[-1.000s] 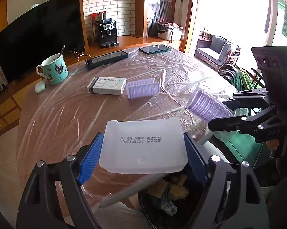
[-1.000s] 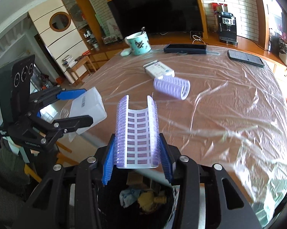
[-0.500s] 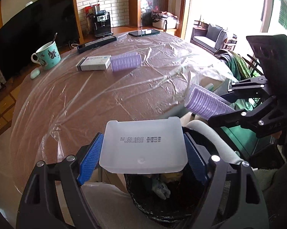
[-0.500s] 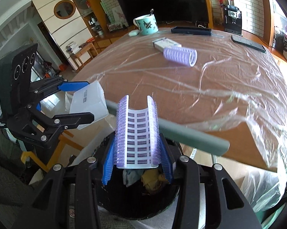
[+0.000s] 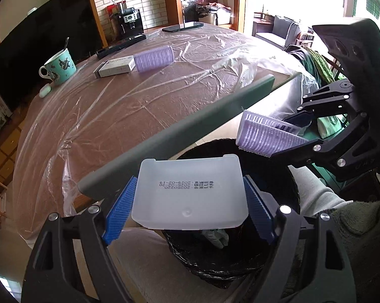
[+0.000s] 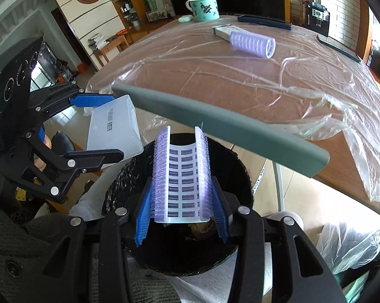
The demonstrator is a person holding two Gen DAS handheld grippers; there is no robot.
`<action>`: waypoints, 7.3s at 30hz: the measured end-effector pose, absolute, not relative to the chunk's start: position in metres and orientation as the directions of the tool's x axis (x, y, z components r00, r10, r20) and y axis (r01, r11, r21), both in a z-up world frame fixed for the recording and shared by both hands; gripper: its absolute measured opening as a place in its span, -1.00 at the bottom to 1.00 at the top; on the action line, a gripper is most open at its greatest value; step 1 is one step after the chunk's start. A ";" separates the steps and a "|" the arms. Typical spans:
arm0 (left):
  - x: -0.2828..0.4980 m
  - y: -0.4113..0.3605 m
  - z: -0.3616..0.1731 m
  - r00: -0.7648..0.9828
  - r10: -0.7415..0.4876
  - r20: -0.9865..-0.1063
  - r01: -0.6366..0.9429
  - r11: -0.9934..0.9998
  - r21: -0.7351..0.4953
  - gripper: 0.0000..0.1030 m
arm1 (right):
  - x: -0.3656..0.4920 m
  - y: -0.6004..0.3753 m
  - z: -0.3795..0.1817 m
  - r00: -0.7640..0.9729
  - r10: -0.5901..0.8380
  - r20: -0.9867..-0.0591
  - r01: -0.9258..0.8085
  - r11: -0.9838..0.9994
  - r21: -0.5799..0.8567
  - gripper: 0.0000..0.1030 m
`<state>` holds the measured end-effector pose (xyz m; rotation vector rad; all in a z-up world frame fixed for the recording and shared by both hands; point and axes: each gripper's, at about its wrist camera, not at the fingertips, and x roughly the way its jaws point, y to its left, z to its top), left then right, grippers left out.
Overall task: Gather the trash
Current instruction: 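Carry the white box and purple roller over the black bin with both tools, then open the left tool over the bin while the right tool releases the purple roller, then move both tools back toward the medicine box and last purple roller, then grasp the white medicine box with the left tool while the right tool grasps the purple roller, then carry the medicine box and purple roller over the black bin with both tools, then open the left tool over the bin while the right tool releases the purple roller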
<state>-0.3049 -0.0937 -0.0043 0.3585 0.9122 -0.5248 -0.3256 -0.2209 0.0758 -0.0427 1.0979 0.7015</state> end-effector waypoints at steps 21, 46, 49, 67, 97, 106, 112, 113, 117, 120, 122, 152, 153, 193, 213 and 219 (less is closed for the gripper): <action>-0.320 -0.100 -0.046 0.431 -0.261 -0.864 0.576 0.817 0.041 0.61 | -0.328 -0.208 0.039 0.189 0.464 -0.865 -0.533 0.789 0.307 -0.18; -0.298 -0.103 -0.089 0.369 -0.204 -0.907 0.577 0.815 0.051 0.61 | -0.320 -0.205 0.003 0.161 0.387 -0.908 -0.488 0.831 0.267 -0.17; -0.297 -0.105 -0.093 0.362 -0.202 -0.910 0.583 0.811 0.052 0.61 | -0.319 -0.204 0.000 0.149 0.381 -0.912 -0.487 0.831 0.268 -0.17; -0.262 -0.049 0.073 0.621 -0.435 -0.652 0.545 0.837 -0.040 0.97 | -0.283 -0.243 0.131 0.545 0.393 -0.740 -0.514 0.855 0.076 0.79; -0.003 -0.090 -0.005 0.428 -0.331 -0.841 0.614 0.789 0.002 0.97 | -0.090 -0.182 0.073 0.365 0.376 -0.851 -0.627 0.775 0.074 0.56; -0.005 -0.101 -0.009 0.426 -0.265 -0.865 0.714 0.686 0.141 0.97 | -0.084 -0.178 0.074 0.354 0.395 -0.848 -0.645 0.760 0.085 0.58; 0.010 -0.107 -0.017 0.381 -0.259 -0.888 0.738 0.663 0.124 0.97 | -0.083 -0.173 0.071 0.332 0.405 -0.852 -0.659 0.746 0.098 0.52; 0.012 -0.107 -0.018 0.374 -0.264 -0.889 0.737 0.666 0.113 0.97 | -0.083 -0.172 0.069 0.325 0.402 -0.856 -0.661 0.744 0.099 0.41; 0.021 -0.104 -0.022 0.335 -0.302 -0.892 0.709 0.705 0.027 0.97 | -0.086 -0.175 0.067 0.344 0.390 -0.854 -0.648 0.757 0.085 0.09; 0.018 -0.098 -0.023 0.349 -0.324 -0.880 0.690 0.724 0.007 0.95 | -0.084 -0.184 0.068 0.344 0.414 -0.843 -0.622 0.773 0.126 -0.17; 0.016 -0.097 -0.023 0.363 -0.320 -0.875 0.677 0.736 0.011 0.94 | -0.084 -0.188 0.068 0.344 0.429 -0.835 -0.609 0.779 0.148 -0.18; -0.088 -0.079 0.031 0.566 -0.188 -0.802 0.403 0.912 0.071 0.93 | -0.122 -0.216 0.098 0.412 0.455 -0.790 -0.431 0.861 0.271 -0.18; -0.092 -0.079 0.031 0.568 -0.188 -0.801 0.401 0.913 0.070 0.93 | -0.125 -0.216 0.099 0.415 0.456 -0.788 -0.432 0.860 0.270 -0.18; -0.271 -0.075 0.034 0.512 -0.389 -0.766 0.583 0.812 -0.023 0.94 | -0.284 -0.231 0.112 0.332 0.548 -0.767 -0.576 0.762 0.295 -0.17; -0.306 -0.091 -0.023 0.410 -0.387 -0.826 0.646 0.763 -0.037 0.94 | -0.320 -0.218 0.063 0.220 0.506 -0.834 -0.571 0.760 0.311 -0.17; -0.306 -0.089 -0.021 0.395 -0.421 -0.817 0.652 0.755 -0.074 0.95 | -0.330 -0.217 0.065 0.200 0.529 -0.824 -0.598 0.733 0.325 0.18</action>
